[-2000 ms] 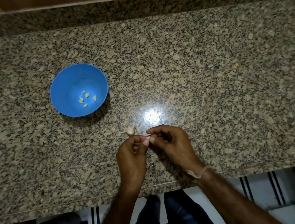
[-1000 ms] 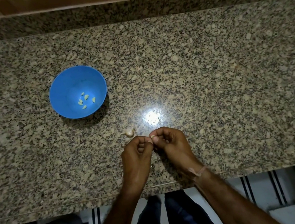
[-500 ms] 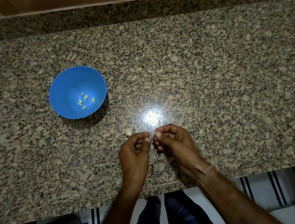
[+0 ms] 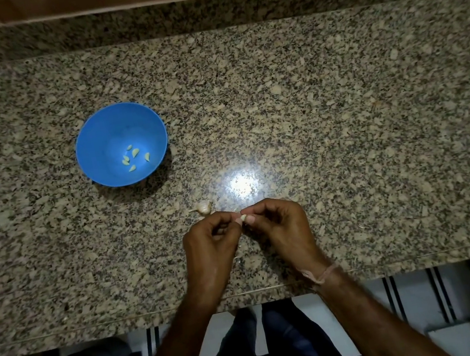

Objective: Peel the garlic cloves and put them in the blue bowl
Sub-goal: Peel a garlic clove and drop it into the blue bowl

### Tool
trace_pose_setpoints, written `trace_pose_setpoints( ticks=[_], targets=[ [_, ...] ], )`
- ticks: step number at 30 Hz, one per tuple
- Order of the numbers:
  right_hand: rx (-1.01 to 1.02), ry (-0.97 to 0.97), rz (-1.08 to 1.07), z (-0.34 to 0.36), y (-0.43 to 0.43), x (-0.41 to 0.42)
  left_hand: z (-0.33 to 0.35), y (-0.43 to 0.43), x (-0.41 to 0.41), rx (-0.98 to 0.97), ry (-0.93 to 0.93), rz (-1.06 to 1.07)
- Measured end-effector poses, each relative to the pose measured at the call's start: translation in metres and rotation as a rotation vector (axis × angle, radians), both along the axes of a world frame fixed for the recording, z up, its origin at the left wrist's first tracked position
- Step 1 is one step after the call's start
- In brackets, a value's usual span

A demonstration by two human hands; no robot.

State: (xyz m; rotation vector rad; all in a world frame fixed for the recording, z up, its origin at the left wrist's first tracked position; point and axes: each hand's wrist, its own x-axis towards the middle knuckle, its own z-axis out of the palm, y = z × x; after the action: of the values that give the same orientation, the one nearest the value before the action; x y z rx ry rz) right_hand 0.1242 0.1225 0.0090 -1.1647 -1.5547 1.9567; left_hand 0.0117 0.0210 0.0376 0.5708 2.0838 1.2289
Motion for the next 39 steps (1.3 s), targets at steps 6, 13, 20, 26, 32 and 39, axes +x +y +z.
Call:
trace_pose_setpoints(
  ticks=[6,13,20,26,32,39],
  targets=[
    [0.045,-0.019,0.012,-0.002,-0.001,0.001,0.003,-0.002,-0.004,0.009,-0.005,-0.042],
    [0.057,-0.071,0.005,0.000,-0.003,-0.002,0.004,-0.002,-0.003,-0.018,0.107,-0.070],
    [0.079,-0.114,0.022,-0.001,-0.006,-0.007,-0.002,-0.004,-0.002,-0.055,0.307,-0.111],
    [0.058,-0.071,0.074,-0.002,-0.006,-0.005,-0.004,-0.002,-0.004,-0.081,0.271,-0.069],
    [0.199,-0.044,0.091,0.005,-0.006,-0.005,-0.002,0.003,-0.003,-0.097,0.157,-0.016],
    [0.073,-0.050,-0.006,-0.005,-0.007,-0.009,-0.008,0.008,0.003,-0.142,0.074,0.033]
  ],
)
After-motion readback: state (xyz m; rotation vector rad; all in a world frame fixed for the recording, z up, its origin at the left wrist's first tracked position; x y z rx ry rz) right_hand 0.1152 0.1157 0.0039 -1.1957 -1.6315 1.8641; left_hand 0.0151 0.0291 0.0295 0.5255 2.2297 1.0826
